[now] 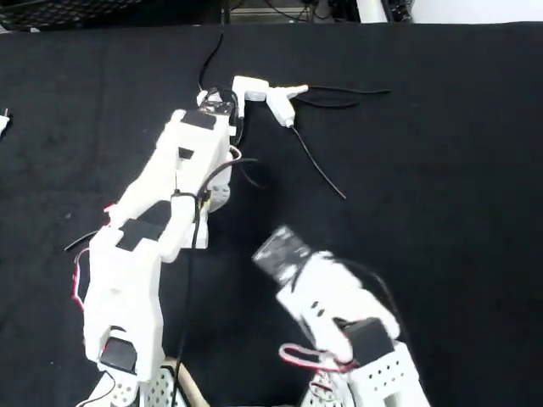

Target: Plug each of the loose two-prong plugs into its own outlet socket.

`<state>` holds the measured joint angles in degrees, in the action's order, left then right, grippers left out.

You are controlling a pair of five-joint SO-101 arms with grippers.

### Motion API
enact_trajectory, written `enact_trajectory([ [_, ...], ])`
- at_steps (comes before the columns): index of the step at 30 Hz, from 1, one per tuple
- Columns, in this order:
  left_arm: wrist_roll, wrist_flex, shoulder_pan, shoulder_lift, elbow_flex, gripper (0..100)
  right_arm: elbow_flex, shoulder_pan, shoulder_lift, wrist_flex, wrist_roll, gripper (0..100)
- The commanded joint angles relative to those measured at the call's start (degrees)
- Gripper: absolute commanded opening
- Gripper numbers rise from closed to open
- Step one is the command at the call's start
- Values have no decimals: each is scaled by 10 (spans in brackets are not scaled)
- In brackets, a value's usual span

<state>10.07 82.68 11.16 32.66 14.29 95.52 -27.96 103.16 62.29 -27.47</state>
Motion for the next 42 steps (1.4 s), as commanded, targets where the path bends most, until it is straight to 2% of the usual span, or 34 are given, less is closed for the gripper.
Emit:
enact_trajectory([
  [1, -4, 11, -42, -25, 36, 30, -1, -88, 20, -76, -4, 13],
  [7, -5, 33, -61, -26, 39, 30, 12, -139, 0, -197, -107, 12],
  [12, -5, 35, -40, -26, 50, 30, 13, -154, 1, -200, -244, 12],
  [15, -2, 35, -21, -26, 73, 30, 13, -155, 2, -201, -288, 12],
  [25, 1, 67, 76, -24, 159, 29, 13, -222, 3, -203, -306, 12],
  [32, 49, 62, 106, -20, 171, 29, 13, -254, -1, -203, -305, 12],
  [42, 49, 67, 129, -20, 169, 29, 13, -261, -2, -184, -305, 12],
])
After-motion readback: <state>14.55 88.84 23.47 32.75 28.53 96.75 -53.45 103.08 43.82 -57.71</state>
